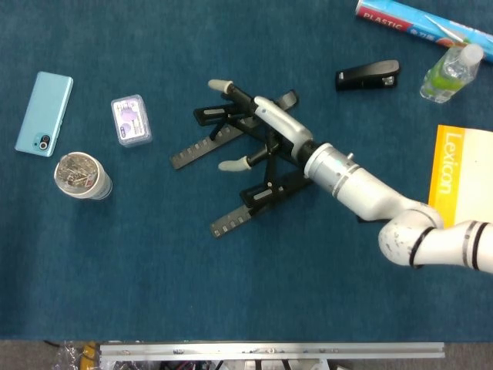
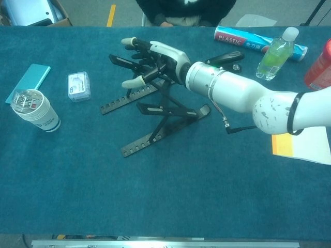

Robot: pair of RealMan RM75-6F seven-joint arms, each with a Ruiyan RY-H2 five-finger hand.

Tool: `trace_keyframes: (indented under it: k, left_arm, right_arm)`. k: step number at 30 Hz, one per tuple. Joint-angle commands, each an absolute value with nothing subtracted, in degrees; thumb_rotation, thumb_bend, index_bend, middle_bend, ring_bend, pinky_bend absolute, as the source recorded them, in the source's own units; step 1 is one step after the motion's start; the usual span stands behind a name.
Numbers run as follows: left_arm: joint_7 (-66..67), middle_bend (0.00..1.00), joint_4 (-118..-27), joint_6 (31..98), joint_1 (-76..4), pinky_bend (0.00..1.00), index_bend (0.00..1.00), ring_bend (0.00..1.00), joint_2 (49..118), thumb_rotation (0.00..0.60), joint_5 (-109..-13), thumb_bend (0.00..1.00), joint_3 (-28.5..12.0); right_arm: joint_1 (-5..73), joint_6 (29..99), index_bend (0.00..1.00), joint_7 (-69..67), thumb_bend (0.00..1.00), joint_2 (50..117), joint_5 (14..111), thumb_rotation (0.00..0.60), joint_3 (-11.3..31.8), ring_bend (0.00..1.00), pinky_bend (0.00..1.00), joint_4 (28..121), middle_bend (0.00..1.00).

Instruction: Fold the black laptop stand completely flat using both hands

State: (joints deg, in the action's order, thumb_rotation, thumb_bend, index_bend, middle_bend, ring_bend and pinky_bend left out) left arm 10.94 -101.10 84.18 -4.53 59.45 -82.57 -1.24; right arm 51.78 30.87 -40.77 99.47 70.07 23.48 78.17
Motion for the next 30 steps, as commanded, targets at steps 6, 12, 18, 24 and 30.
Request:
trace_keyframes:
  k: [6,12,18,24,30]
  left_arm:
    - [10.9,0.0,-101.4,84.6,-4.3,0.0,0.0,0.0,59.5,0.6,-83.5,0.25,-1.0]
    - [10.6,0.0,-101.5,84.6,-4.4,0.0,0.0,0.0,59.5,0.6,-84.1,0.25,-1.0]
    - [9.5,0.0,-100.8,84.6,-4.3,0.0,0.0,0.0,59.9,0.6,-84.5,0.25,-0.9]
    - [7.5,0.0,-99.4,85.0,-3.8,0.0,0.0,0.0,59.9,0.6,-84.6,0.25,-0.9]
    - [5.2,0.0,-97.7,85.1,-3.5,0.0,0.0,0.0,60.0,0.6,-84.5,0.25,-0.9]
  right_arm:
    - [45.4,42.2,0.0,-36.5,0.0,91.7,82.1,0.6,16.6,0.0,0.0,90.0,0.0]
    - [43.3,45.7,0.0,-31.3,0.0,86.7,83.9,0.6,13.5,0.0,0.0,97.7,0.0]
    - [42.7,47.7,0.0,-21.8,0.0,87.0,84.1,0.6,10.3,0.0,0.0,101.1,0.0]
    - [42.5,52.0,0.0,-7.2,0.0,93.1,86.0,0.6,7.8,0.0,0.0,98.3,0.0]
    - [42.0,57.4,0.0,5.8,0.0,99.9,90.0,0.6,5.9,0.0,0.0,92.7,0.0]
